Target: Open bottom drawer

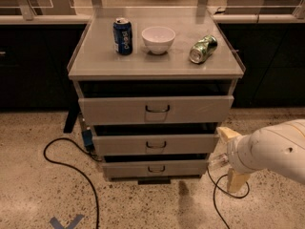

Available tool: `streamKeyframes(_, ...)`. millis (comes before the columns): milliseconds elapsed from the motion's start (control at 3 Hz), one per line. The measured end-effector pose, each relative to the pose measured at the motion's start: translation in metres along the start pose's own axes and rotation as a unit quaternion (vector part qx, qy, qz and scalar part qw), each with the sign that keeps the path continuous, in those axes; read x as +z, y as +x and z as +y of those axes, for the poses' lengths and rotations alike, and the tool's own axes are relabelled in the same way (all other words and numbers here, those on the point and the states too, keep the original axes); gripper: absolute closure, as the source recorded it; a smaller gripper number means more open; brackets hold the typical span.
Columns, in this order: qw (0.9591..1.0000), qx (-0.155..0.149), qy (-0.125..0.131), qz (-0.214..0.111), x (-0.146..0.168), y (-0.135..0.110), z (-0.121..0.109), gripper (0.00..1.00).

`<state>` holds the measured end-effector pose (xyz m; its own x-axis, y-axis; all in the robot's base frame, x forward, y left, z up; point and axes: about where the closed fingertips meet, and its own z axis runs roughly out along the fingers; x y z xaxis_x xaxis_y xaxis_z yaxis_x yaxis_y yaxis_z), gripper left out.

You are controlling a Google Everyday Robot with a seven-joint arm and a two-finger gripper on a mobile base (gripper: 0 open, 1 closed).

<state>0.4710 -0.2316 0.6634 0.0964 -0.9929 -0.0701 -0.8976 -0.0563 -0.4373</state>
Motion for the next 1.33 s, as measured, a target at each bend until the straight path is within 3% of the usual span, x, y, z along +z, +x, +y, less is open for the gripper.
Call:
streamKeyframes(333, 0.9997, 0.005, -0.01, -0.02, 0.024, 0.019, -0.006, 0.0)
streamKeyframes(667, 0.998, 0.019, -0.019, -0.057, 0.103, 0.068, -0.033, 0.0)
streamKeyframes(1333, 0.9975, 0.02, -0.034, -0.059, 0.115, 0.067, -0.022, 0.0)
